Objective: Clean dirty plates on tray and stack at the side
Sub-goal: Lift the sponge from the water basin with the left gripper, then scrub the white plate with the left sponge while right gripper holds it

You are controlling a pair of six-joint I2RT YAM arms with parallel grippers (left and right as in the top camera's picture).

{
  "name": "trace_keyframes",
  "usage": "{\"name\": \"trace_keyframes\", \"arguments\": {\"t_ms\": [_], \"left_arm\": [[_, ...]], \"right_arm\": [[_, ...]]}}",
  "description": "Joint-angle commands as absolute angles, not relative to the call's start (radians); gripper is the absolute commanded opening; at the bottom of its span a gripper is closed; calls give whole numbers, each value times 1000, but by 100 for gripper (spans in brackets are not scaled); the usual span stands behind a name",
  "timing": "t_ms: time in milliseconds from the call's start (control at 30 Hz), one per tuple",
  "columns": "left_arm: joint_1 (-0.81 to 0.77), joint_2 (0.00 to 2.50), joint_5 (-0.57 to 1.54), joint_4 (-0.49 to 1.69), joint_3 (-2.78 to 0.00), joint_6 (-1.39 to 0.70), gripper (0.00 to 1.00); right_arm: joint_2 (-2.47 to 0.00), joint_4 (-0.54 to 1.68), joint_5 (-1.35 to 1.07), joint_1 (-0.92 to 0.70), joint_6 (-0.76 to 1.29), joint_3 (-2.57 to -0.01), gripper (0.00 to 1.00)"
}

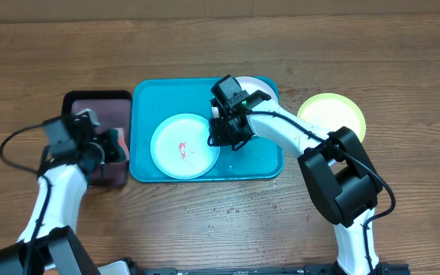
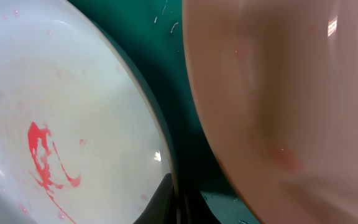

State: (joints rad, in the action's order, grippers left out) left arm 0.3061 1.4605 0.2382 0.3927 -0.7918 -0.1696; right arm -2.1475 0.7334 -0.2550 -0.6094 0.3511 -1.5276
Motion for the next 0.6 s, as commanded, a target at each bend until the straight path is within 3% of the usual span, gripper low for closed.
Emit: {"name": "trace_keyframes", "arguments": {"t_ms": [0, 167, 300, 567], "left_arm": [[228, 1456, -4, 523, -981, -209, 4], [133, 1456, 33, 687, -1124, -210, 4], [28, 1468, 144, 693, -1125, -205, 4], [-187, 1605, 151, 670, -1124, -149, 4]], "right_arm": [[-2123, 731, -244, -616, 341, -1511, 4], [-2123, 730, -244, -616, 341, -1511, 4], [-2123, 730, -244, -616, 341, -1511, 4], [-2123, 730, -244, -616, 341, -1511, 4]]}}
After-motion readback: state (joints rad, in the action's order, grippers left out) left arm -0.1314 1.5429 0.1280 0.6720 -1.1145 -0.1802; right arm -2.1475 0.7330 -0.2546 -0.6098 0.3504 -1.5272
